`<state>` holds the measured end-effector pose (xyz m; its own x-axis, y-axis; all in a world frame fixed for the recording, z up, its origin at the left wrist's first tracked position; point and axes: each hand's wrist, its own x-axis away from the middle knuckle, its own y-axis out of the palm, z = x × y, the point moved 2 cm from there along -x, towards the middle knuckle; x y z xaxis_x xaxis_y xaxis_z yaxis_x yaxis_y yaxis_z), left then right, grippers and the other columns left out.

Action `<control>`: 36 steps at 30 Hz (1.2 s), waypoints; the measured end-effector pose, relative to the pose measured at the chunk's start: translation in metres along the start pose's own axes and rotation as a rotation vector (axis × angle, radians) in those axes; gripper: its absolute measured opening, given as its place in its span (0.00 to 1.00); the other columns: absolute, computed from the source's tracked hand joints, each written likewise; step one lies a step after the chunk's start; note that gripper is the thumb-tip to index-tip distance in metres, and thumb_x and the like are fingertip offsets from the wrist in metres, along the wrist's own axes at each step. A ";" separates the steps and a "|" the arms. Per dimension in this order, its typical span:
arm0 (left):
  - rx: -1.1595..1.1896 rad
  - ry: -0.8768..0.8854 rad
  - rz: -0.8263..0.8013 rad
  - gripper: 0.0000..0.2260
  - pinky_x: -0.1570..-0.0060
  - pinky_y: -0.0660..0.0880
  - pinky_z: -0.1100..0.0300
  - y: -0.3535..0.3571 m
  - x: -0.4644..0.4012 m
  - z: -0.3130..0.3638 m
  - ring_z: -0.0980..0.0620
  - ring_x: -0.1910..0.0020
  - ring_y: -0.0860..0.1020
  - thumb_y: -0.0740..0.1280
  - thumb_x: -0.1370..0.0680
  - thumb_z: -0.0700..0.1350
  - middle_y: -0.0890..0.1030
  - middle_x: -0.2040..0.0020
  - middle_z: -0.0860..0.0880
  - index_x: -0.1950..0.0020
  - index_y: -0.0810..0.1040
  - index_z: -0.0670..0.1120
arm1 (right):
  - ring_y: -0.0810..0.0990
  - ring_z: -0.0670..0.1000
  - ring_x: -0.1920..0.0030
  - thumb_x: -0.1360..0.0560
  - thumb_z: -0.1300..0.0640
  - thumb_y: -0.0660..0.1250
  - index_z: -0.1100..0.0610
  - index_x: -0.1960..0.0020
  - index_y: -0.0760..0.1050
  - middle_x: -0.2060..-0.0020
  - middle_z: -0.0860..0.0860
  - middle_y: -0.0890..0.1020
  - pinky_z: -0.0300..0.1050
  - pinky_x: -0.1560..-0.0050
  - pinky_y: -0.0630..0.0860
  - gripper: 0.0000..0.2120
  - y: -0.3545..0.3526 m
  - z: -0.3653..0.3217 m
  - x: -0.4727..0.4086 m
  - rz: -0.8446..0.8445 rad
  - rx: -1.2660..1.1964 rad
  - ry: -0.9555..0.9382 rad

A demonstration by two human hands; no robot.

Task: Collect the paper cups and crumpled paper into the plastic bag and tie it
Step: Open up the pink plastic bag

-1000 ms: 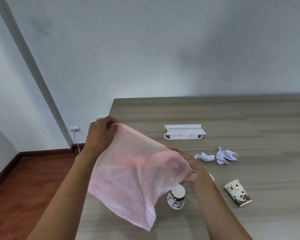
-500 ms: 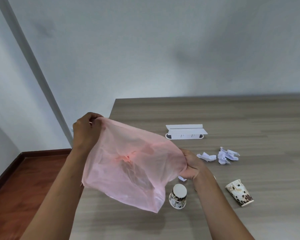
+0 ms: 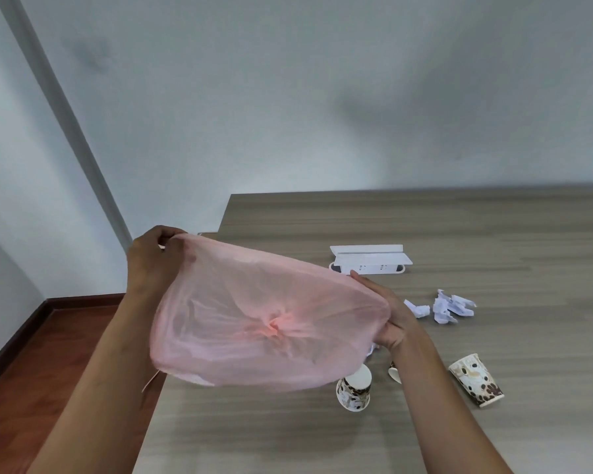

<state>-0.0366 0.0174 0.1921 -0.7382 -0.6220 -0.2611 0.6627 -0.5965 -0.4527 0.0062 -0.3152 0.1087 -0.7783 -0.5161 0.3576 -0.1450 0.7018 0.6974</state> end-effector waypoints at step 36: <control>-0.372 0.152 -0.357 0.14 0.50 0.74 0.57 0.064 0.015 -0.007 0.46 0.50 0.79 0.65 0.29 0.35 0.84 0.50 0.45 0.48 0.85 0.44 | 0.81 0.57 0.50 0.31 0.67 0.67 0.58 0.52 0.81 0.55 0.53 0.85 0.44 0.51 0.74 0.10 -0.023 0.007 -0.030 0.734 1.395 -0.554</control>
<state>-0.0059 -0.0259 0.1533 -0.9378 -0.3162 -0.1434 0.2979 -0.5205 -0.8002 0.0286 -0.3125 0.0775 -0.9862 0.1085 -0.1248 0.1644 0.7269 -0.6668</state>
